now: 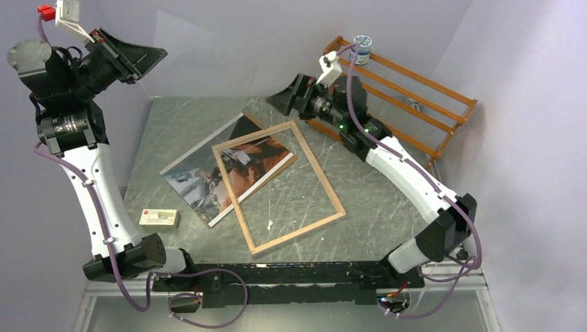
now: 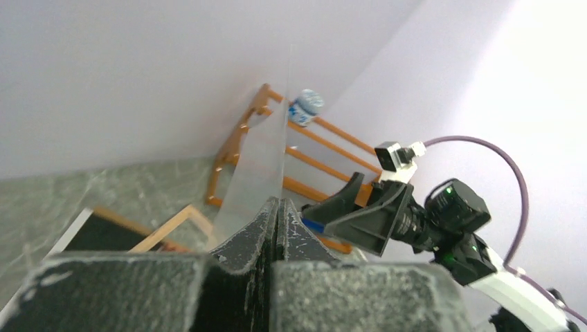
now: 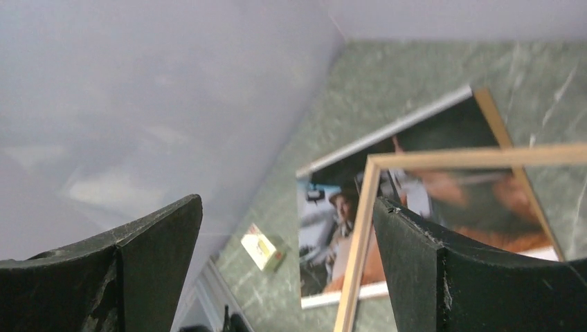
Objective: Put the photo into the frame
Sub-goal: Place the photo frame item in the photo frame.
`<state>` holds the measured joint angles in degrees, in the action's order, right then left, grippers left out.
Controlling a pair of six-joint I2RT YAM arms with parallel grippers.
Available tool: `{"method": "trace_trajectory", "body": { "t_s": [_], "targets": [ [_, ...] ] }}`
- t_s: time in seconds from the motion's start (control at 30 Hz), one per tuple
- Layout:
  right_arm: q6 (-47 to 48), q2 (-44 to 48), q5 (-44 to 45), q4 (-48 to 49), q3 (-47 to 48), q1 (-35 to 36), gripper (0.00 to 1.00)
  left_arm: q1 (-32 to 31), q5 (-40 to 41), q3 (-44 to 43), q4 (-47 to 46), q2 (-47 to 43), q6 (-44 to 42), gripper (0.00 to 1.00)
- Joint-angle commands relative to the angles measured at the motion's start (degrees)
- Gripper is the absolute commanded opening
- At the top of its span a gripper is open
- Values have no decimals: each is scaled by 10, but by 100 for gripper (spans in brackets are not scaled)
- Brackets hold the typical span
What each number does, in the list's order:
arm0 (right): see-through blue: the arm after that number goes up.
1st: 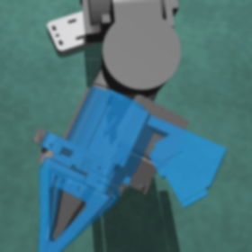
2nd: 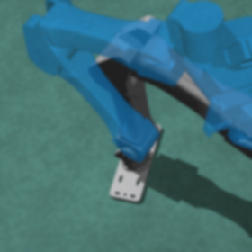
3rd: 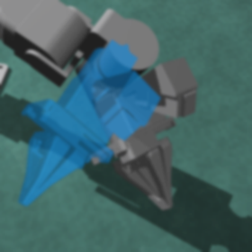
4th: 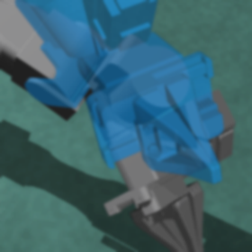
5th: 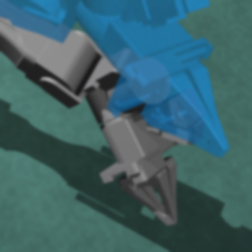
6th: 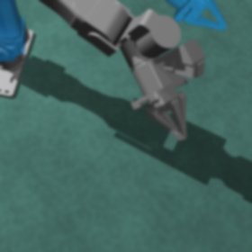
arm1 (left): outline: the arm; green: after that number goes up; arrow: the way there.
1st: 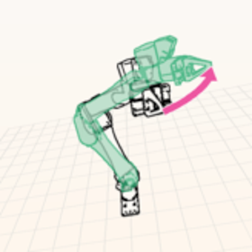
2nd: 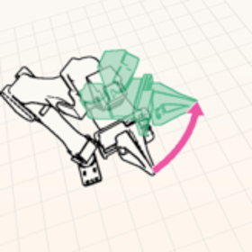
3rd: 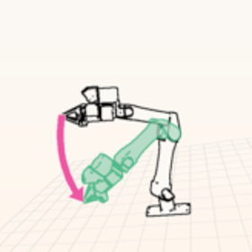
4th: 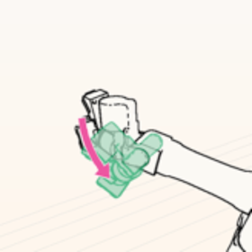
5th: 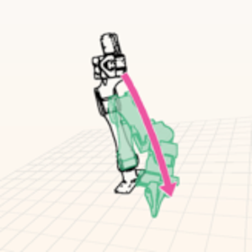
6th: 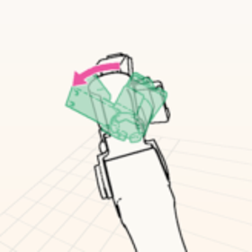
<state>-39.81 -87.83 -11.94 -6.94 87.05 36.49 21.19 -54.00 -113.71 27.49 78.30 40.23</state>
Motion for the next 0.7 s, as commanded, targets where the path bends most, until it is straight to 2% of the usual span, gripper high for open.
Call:
{"method": "trace_trajectory", "body": {
  "t_s": [0.0, 0.1, 0.33, 0.53, 0.67],
  "targets": [
    [-23, 27, -62, 95, -1, -37, 98, -1, -104, 22, -285, -20, 209, 3],
    [-66, 21, -117, 138, 14, -62, 97, 0, -101, 16, -374, -22, 295, 3],
    [-76, 37, -184, 234, 3, -67, 99, -1, -56, -51, -388, -23, 359, 3],
    [-156, 2, -239, 347, 23, -65, 99, -1, -15, -60, -459, -16, 470, 3],
    [-205, -23, -244, 394, 33, -64, 99, 0, 8, -70, -462, -15, 486, 3]
  ]
}}
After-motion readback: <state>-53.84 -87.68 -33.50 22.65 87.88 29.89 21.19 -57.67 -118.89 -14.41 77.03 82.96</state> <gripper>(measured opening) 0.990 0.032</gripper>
